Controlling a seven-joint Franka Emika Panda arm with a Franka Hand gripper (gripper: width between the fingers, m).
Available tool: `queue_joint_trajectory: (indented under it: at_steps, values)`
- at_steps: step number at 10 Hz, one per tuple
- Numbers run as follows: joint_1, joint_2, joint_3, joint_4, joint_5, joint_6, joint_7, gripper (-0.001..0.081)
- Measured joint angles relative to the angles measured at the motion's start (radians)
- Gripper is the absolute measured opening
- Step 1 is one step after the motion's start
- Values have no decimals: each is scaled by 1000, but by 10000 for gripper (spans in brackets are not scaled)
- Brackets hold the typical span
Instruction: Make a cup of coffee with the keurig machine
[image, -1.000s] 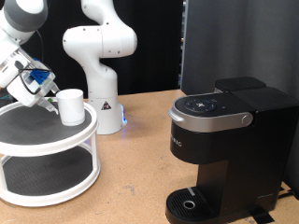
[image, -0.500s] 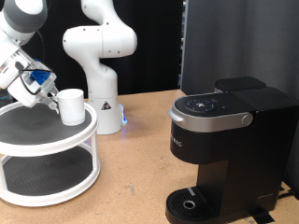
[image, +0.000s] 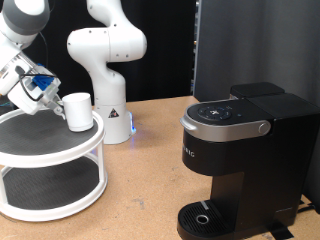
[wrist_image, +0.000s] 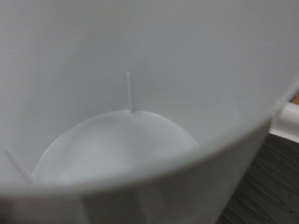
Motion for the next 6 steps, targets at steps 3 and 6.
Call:
queue_joint_trajectory:
  at_steps: [3,6]
  values:
    - [0,-8,3,5,20,-10,5,74]
    - [-2,-42,47,63,42,-124,96,74]
